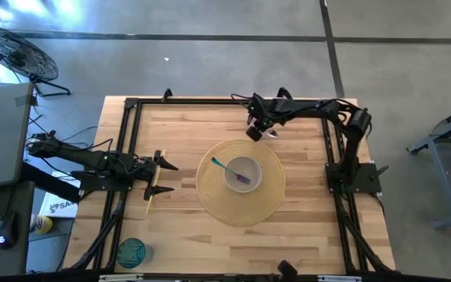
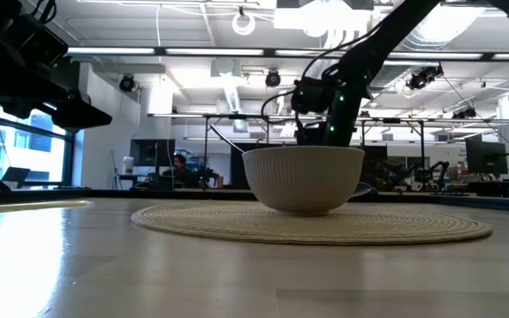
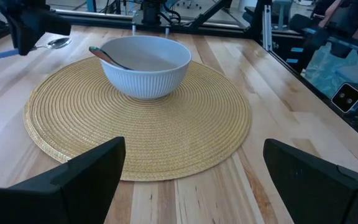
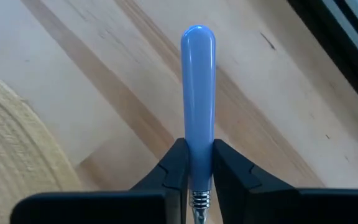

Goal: Pick & Place Utensil
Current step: Put the purple spoon into the white bowl on the table placemat

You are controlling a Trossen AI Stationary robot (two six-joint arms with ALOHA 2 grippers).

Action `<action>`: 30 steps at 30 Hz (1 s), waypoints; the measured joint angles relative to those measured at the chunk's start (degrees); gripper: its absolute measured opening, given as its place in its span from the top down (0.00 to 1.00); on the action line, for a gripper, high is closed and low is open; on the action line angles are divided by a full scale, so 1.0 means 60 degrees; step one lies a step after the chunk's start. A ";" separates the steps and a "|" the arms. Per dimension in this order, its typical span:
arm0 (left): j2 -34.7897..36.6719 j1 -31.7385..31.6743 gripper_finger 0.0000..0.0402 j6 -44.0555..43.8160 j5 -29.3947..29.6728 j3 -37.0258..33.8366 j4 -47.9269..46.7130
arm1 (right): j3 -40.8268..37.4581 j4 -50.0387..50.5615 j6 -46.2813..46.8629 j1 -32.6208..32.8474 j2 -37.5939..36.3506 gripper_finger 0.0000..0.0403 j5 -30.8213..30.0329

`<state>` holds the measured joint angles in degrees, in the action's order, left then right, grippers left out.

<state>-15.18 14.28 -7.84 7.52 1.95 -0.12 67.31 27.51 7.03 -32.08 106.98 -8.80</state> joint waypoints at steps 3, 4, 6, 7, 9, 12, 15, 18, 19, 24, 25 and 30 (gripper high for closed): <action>-0.0001 0.0000 0.06 0.0000 -0.0001 0.0000 0.0000 | 0.0010 0.0076 0.0201 0.0243 -0.0273 0.90 -0.0284; -0.0004 0.0000 0.06 0.0000 -0.0001 0.0001 0.0003 | 0.0010 0.0107 0.0295 0.0323 -0.0382 0.90 -0.0420; 0.0000 0.0000 0.06 0.0000 0.0002 -0.0002 0.0000 | 0.0010 0.0138 0.0507 0.0474 -0.0685 0.90 -0.0539; -0.0004 0.0000 0.06 0.0000 0.0002 0.0001 0.0004 | 0.0010 0.0135 0.0612 0.0551 -0.0852 0.90 -0.0543; 0.0000 0.0000 0.06 0.0000 0.0002 0.0000 0.0000 | 0.0023 0.0141 0.0933 0.0718 -0.1228 0.90 -0.0552; -0.0002 0.0000 0.06 0.0000 0.0000 -0.0001 0.0000 | 0.0032 0.0185 0.1394 0.1033 -0.1776 0.90 -0.0583; -0.0004 0.0000 0.06 0.0000 0.0002 0.0001 0.0000 | 0.0032 0.0193 0.1848 0.1514 -0.2291 0.90 -0.0892; -0.0004 0.0000 0.06 0.0000 0.0002 0.0001 0.0000 | 0.0032 0.0186 0.2351 0.2132 -0.2700 0.90 -0.1404; -0.0004 0.0000 0.06 0.0000 0.0002 -0.0002 0.0000 | 0.0032 0.0186 0.2572 0.2366 -0.2803 0.90 -0.1634; -0.0004 0.0000 0.06 0.0000 0.0002 0.0002 0.0000 | 0.0032 0.0063 0.3581 0.3500 -0.2912 0.90 -0.2890; 0.0000 0.0000 0.06 0.0000 -0.0002 0.0001 0.0000 | 0.0032 0.0001 0.3769 0.3685 -0.2854 0.90 -0.3079; -0.0004 0.0000 0.06 0.0000 0.0000 -0.0002 0.0000 | 0.0032 -0.0606 0.4588 0.4454 -0.2433 0.90 -0.3567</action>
<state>-15.20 14.28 -7.84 7.52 1.93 -0.12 67.51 23.87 34.56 -5.36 92.39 -30.20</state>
